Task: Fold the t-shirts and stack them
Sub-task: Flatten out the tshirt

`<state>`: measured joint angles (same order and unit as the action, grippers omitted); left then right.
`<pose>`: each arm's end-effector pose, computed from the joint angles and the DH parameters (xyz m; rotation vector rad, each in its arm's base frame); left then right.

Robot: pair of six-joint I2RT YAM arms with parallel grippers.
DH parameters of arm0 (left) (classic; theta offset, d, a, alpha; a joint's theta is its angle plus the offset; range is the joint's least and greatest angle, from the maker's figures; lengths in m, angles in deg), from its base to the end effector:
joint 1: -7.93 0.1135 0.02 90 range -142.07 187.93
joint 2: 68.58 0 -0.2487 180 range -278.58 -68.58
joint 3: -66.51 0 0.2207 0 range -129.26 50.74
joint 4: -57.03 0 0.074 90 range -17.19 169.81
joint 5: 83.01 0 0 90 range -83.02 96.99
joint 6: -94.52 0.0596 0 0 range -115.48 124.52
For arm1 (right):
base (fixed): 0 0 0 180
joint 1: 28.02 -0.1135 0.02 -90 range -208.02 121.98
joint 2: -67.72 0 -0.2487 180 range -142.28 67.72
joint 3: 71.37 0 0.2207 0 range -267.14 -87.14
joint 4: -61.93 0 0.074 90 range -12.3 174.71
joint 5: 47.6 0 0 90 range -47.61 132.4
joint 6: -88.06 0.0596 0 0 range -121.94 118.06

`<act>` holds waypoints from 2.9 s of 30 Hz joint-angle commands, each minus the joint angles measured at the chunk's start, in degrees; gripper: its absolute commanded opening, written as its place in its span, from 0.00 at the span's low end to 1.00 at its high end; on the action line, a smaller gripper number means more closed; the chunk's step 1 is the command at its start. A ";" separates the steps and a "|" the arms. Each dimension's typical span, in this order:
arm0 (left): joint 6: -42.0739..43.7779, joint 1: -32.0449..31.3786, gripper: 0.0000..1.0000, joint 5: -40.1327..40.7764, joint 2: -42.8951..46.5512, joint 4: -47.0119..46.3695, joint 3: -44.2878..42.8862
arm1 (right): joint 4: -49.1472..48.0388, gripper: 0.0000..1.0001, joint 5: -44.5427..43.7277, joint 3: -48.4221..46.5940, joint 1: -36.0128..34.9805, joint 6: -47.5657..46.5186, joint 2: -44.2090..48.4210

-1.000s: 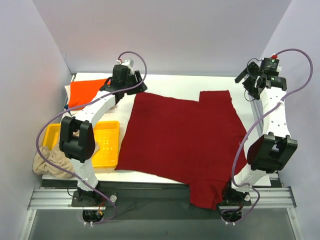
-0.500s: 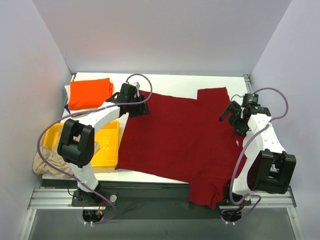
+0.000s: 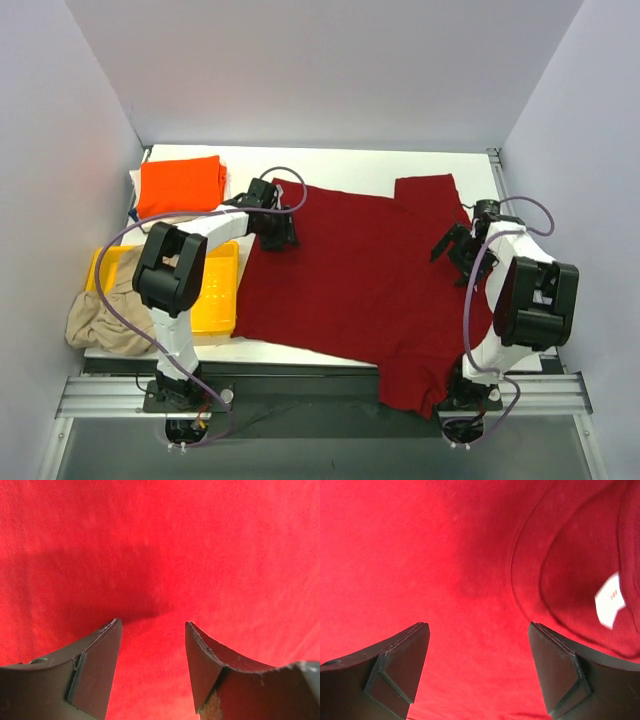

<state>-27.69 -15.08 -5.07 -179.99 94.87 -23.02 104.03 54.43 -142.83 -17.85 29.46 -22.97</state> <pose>0.3470 -0.1609 0.1486 -0.1400 2.7054 -0.5930 0.2924 -0.0398 0.1734 0.8770 2.5125 0.4007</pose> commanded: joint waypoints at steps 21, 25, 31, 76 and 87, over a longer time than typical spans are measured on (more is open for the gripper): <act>5.40 2.35 0.64 -2.18 -22.61 9.22 -32.22 | 8.65 0.79 -5.88 -36.21 1.60 -0.28 -31.63; 7.76 2.44 0.64 -2.36 -28.76 13.17 -47.48 | 12.60 0.79 -4.66 -45.55 1.87 -0.90 -36.39; 9.53 2.44 0.64 -2.45 -36.15 20.21 -64.31 | 14.10 0.80 0.70 -52.25 1.87 -2.92 -36.84; 0.83 4.63 0.64 -6.57 -18.12 3.24 -21.86 | 2.50 0.79 3.09 -9.17 -1.56 -0.64 -13.80; 3.55 6.92 0.64 -8.41 -29.11 10.54 -43.80 | 4.96 0.79 3.44 -23.94 -1.74 2.44 -26.28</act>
<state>-27.23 -9.74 -14.36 -204.84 102.04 -60.24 110.00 59.41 -162.87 -19.18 31.27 -44.83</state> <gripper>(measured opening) 0.642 0.791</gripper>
